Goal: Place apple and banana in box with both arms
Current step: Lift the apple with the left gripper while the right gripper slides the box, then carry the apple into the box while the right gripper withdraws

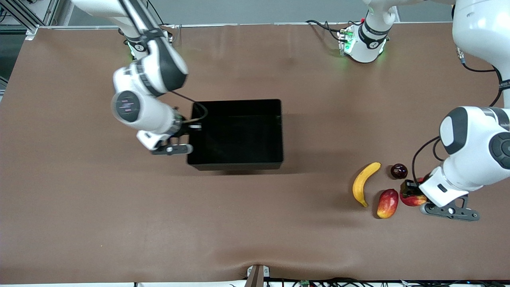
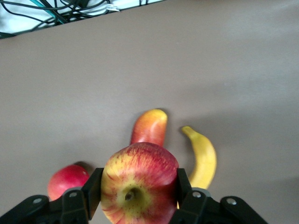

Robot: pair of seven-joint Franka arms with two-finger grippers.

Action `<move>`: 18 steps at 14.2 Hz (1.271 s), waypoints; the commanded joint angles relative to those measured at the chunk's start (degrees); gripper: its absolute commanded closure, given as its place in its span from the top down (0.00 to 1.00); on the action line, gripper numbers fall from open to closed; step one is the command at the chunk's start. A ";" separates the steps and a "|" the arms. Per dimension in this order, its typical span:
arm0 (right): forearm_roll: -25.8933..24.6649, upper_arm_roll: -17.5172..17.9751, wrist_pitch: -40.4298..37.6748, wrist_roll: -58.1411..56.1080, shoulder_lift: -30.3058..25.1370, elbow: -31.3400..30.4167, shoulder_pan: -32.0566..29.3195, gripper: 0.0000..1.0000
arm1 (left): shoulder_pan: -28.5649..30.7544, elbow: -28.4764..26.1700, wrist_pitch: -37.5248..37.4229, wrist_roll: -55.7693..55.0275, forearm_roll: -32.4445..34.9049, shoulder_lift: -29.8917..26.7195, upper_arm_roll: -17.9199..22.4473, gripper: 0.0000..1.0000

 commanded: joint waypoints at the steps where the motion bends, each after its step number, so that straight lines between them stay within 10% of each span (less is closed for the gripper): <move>1: 2.02 -0.75 3.81 2.58 2.49 0.50 2.26 0.00 | 0.50 -6.27 -0.41 -4.46 0.19 -5.44 -2.52 0.00; 10: 3.43 -0.75 8.57 12.60 15.16 9.28 10.09 0.00 | 0.33 -25.95 7.58 -24.40 0.28 -17.56 -12.27 0.00; 11: 3.43 -0.75 8.57 12.60 15.34 9.29 10.00 0.35 | 0.33 -27.88 8.72 -27.47 0.46 -18.27 -13.94 0.00; 12: 3.43 -0.75 8.49 12.86 15.42 9.29 10.00 0.99 | 0.24 -28.86 9.17 -30.11 0.89 -18.37 -15.61 0.00; 18: 3.52 -1.19 3.15 12.86 11.31 10.69 7.20 1.00 | -5.98 -33.35 14.53 -45.49 4.40 -16.35 -19.40 0.00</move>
